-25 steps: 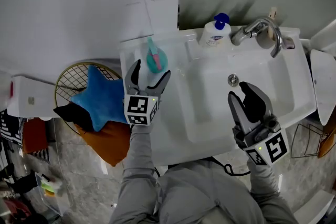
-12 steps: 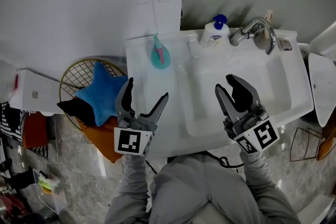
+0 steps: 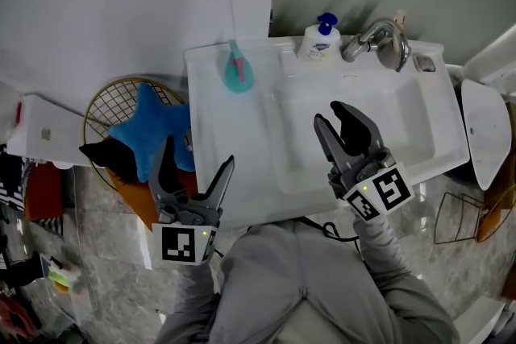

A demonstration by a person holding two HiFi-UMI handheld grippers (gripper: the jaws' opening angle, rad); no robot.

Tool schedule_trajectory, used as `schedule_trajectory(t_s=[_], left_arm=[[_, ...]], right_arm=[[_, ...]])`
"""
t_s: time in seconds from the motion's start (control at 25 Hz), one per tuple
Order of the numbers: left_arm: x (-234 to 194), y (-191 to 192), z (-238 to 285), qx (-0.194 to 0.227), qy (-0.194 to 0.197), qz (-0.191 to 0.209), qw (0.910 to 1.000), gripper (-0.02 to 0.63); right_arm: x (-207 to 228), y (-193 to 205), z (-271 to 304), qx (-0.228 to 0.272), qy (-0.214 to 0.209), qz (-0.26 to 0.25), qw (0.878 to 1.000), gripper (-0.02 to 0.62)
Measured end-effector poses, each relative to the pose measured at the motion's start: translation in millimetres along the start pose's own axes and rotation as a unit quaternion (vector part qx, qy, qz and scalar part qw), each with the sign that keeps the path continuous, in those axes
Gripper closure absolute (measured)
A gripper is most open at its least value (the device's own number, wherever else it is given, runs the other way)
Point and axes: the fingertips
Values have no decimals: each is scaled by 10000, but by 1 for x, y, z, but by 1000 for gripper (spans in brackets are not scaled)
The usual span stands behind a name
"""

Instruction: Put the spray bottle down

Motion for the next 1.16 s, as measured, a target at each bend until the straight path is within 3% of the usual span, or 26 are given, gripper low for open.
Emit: schedule_trajectory(t_s=[0.2,1.16], left_arm=[[-5,2,-10,-32,-142,-18,9999,133],[-8,-9,0,81,-22,-156,9998,133]], right_arm=[[-6,0,-6,-28,70,-191,9998,466],[-8,0,-5,-31,149,-326,9994,466]])
Point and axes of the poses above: the fingertips, and each gripper's own axes: z forward along the fingers, x to its right, y out of its underside, and after that the axes turned 12 degrees about y, right-handed
